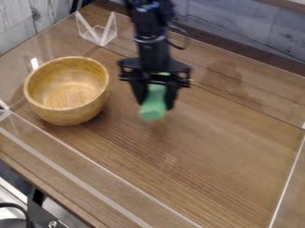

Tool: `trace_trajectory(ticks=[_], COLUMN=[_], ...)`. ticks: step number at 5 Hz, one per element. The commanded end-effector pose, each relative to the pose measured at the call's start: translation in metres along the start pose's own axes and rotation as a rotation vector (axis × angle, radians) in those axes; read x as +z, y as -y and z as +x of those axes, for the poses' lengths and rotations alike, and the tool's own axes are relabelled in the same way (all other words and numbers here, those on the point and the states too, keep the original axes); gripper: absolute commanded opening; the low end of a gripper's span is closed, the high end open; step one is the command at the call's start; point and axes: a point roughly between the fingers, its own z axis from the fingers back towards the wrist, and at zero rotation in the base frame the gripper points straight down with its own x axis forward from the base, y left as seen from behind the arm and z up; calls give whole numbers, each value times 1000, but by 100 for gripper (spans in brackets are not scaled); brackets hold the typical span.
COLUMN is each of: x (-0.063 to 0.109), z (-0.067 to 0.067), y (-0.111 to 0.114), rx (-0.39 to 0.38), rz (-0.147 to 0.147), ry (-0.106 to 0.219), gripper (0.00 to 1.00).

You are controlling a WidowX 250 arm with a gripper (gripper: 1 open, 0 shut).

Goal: Move green stick from inside the wooden bowl to the table next to it

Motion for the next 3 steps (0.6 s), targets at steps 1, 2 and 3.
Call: trace_trajectory(ticks=[1, 2, 3], x=[1, 5, 1], z=[4, 12, 11], y=[23, -5, 5], rx=[2, 6, -16], rz=[-7, -2, -8], ry=[41, 60, 68], gripper=[0, 0, 0])
